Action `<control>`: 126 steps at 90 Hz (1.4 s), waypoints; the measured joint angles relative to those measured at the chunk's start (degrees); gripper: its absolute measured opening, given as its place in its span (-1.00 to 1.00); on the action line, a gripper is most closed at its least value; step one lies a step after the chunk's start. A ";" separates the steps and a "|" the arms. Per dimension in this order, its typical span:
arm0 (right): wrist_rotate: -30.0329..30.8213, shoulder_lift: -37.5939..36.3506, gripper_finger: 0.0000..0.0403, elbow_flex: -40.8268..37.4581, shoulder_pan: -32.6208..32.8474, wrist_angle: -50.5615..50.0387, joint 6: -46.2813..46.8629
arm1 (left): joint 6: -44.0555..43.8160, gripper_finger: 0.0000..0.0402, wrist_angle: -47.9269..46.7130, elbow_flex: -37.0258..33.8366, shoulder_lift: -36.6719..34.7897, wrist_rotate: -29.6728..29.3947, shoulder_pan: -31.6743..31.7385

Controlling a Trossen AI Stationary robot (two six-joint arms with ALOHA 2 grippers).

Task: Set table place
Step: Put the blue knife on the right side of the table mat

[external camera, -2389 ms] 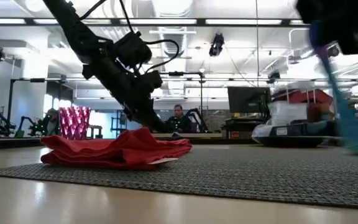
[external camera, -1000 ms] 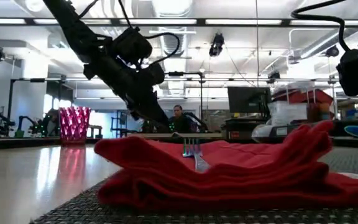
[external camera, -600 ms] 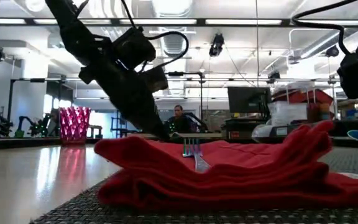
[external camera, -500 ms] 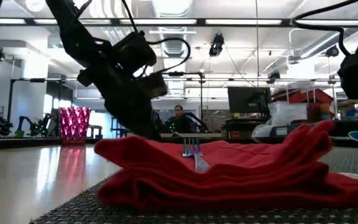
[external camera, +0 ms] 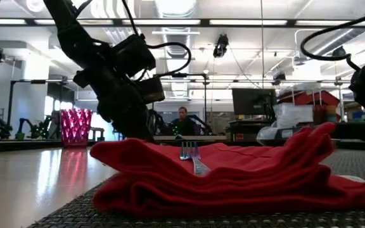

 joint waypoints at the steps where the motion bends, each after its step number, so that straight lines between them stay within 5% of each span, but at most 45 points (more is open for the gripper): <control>1: 0.00 0.00 -1.00 0.00 0.00 -0.02 -0.13 | 0.01 -1.00 0.01 0.00 0.00 0.00 0.00; 32: -0.14 0.00 -0.97 0.00 0.00 -0.96 -3.44 | 0.10 -1.00 0.61 0.00 -0.02 -0.04 0.04; 62: -1.14 -1.53 -0.49 0.18 -0.02 -2.73 -3.90 | 0.12 -1.00 0.81 -0.04 -0.02 -0.09 0.04; 78: -4.35 -4.06 -0.29 6.35 0.00 -12.90 -7.45 | 0.12 -1.00 0.93 -0.07 -0.02 -0.15 0.04; 91: 2.19 -3.74 -0.22 11.86 0.00 -10.47 -14.61 | 0.12 -1.00 0.74 -0.09 -0.31 -0.28 0.08; 102: 7.02 0.89 -0.23 12.21 -0.74 1.65 -25.69 | 0.14 -1.00 -1.20 -0.09 -1.14 -1.10 0.18; 126: 6.21 21.48 -0.37 12.72 -4.63 15.73 -43.47 | 0.49 -1.00 -8.31 -0.26 -4.71 -5.85 0.33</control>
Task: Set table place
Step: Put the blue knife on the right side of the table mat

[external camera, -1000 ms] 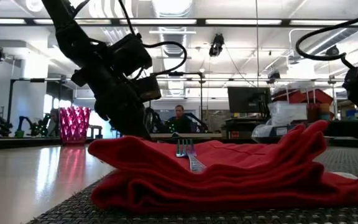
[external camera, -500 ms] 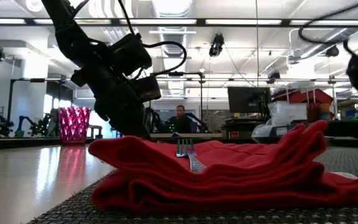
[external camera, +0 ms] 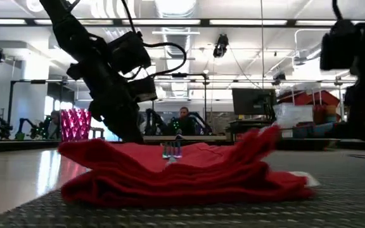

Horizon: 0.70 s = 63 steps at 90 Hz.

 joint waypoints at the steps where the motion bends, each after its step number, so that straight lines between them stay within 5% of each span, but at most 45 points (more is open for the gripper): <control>1: 0.00 0.79 -0.38 0.20 -0.23 0.41 -0.70 | 0.00 -1.00 -0.28 0.00 -0.19 -0.18 0.01; 36: 0.01 24.77 -0.54 14.85 -10.01 2.63 -19.05 | 0.11 -1.00 -15.72 -0.05 -5.66 -6.88 0.17; 63: -4.25 30.32 -0.41 25.64 -14.05 -4.36 -23.37 | 0.10 -1.00 -19.31 1.10 -14.41 -13.15 0.17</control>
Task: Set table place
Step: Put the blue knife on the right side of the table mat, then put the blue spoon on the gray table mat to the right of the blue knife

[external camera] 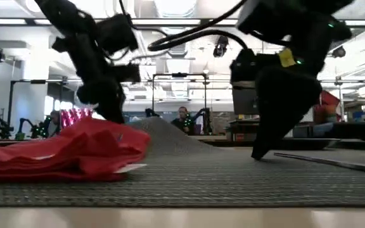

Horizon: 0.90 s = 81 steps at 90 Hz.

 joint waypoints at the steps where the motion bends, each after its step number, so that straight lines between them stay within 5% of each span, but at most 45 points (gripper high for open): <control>1: -0.03 -0.03 -0.39 0.23 -0.02 -0.52 -0.10 | -0.01 -1.00 -0.50 0.08 -0.46 -0.44 0.00; 17: 0.44 -0.38 -0.23 1.71 -0.10 -3.41 -1.67 | -0.06 -1.00 -6.58 0.26 -7.69 -8.44 0.13; 39: 0.80 -2.90 -0.13 2.76 -0.72 -6.09 -4.60 | -0.10 -0.99 -0.65 0.19 -9.63 -7.85 0.78; 53: 1.65 -10.95 -0.14 2.66 -1.23 -10.00 -6.37 | 4.42 -0.82 1.80 2.74 -2.84 -6.07 4.93; 81: 14.07 -26.85 -0.15 -5.41 -1.98 -14.48 -5.78 | 24.44 -0.24 2.10 17.57 19.05 -6.09 12.96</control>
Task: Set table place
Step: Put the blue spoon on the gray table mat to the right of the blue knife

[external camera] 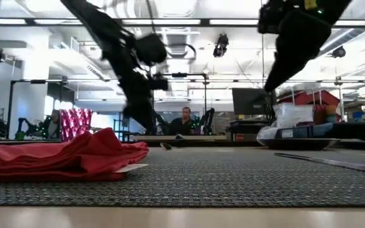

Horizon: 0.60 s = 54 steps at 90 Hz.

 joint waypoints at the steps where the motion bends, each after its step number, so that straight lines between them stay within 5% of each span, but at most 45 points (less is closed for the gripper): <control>1: 0.23 -0.39 -0.15 -0.41 -0.03 0.03 0.39 | 0.61 -0.23 -0.04 0.41 0.58 0.00 0.07; 24: 0.86 -3.58 -0.21 -8.36 -0.11 0.35 8.18 | 6.07 -0.17 -0.09 7.87 9.64 -0.22 0.91; 54: 0.84 -3.18 -0.30 -11.72 -0.10 3.45 10.49 | 3.24 -0.45 -2.53 11.39 14.26 -0.46 1.92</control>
